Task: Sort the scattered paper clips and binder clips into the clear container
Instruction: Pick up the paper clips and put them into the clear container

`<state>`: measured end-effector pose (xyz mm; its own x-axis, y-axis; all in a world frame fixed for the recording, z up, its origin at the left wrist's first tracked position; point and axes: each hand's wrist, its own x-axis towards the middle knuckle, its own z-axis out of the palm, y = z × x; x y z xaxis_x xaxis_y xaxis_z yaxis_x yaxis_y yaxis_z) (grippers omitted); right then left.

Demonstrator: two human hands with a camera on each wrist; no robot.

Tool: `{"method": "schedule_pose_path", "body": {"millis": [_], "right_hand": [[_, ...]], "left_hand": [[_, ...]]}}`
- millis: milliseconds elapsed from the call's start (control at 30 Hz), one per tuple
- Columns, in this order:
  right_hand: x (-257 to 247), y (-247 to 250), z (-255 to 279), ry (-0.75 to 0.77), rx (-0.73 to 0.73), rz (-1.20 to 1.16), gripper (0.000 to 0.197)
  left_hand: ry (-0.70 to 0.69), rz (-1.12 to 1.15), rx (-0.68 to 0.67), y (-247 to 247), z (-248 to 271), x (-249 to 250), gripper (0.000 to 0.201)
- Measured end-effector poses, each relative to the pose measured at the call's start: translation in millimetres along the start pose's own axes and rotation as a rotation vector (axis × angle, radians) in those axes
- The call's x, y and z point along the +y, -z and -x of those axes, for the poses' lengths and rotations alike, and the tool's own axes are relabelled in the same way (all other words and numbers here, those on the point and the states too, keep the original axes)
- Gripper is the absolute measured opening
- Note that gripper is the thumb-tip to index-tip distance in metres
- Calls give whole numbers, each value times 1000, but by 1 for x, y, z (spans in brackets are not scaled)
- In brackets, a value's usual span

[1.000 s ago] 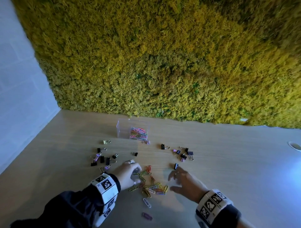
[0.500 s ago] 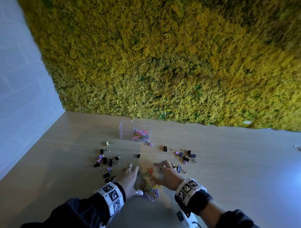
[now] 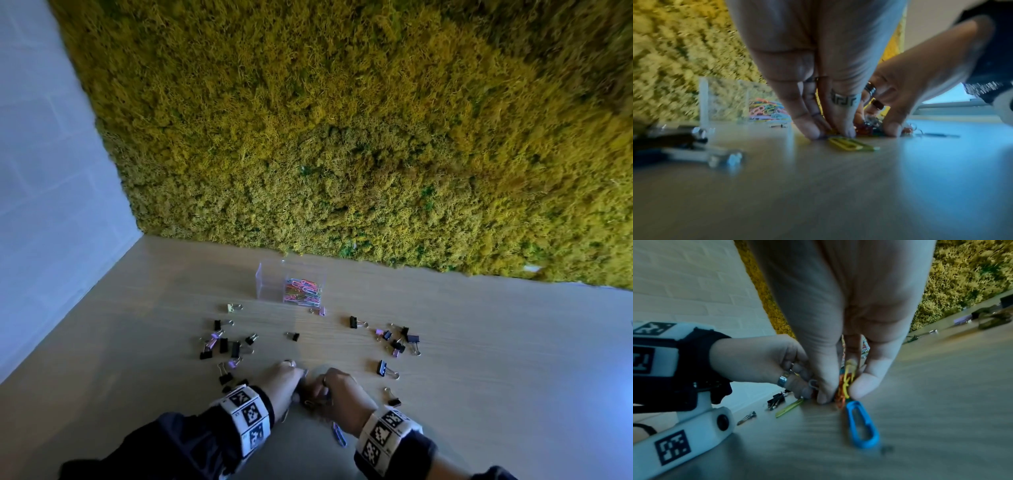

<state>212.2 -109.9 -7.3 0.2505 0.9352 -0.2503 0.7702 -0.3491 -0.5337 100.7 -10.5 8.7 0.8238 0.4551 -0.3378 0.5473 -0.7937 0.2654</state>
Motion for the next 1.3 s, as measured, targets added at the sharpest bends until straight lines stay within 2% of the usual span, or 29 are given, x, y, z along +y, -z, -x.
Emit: {"method": "schedule_pose_path", "body": {"millis": [133, 233, 333, 433, 500, 567, 667, 767, 800, 867, 933, 1000, 1067, 1133, 1200, 1267, 1300], "right_hand": [[-3, 20, -16, -34, -19, -10, 21], [2, 32, -26, -63, -51, 62, 21], [12, 39, -34, -83, -41, -36, 19], [15, 59, -44, -114, 30, -230, 5], [8, 81, -54, -119, 95, -339, 15], [-2, 100, -69, -97, 182, -393, 15], [-16, 121, -93, -57, 313, -439, 5], [-24, 135, -119, -74, 443, -479, 13], [-27, 136, -127, -71, 484, -466, 13], [-32, 131, -140, -46, 558, -391, 14], [-34, 118, -149, 7, 557, -238, 15], [-32, 101, -153, 30, 451, -46, 20], [-25, 92, -155, 15, 360, 75, 27], [-20, 93, -152, 9, 370, 52, 32], [-19, 100, -141, 65, 449, -30, 32], [-17, 104, -123, 124, 506, -48, 21], [-15, 102, -111, 138, 468, -6, 17]], "left_hand": [[41, -141, -95, 10, -11, 13, 33], [57, -69, -156, 20, -15, 7, 29], [29, 150, -38, 36, -24, -9, 21], [-21, 265, 160, 72, -44, -19, 16], [-31, 318, 291, 102, -62, -23, 17], [-32, 340, 397, 125, -80, -28, 18], [-67, 356, 426, 137, -98, -34, 14], [-74, 427, 465, 132, -105, -43, 17], [-57, 442, 504, 131, -106, -47, 19], [-14, 393, 518, 126, -107, -54, 43], [5, 306, 404, 119, -107, -61, 62], [9, 292, 312, 111, -106, -68, 57], [-25, 155, 340, 105, -109, -76, 60], [-53, 130, 330, 100, -111, -85, 66], [-97, 122, 314, 100, -108, -87, 71], [-115, 137, 406, 99, -96, -85, 67], [-110, 111, 474, 96, -85, -81, 59]]}}
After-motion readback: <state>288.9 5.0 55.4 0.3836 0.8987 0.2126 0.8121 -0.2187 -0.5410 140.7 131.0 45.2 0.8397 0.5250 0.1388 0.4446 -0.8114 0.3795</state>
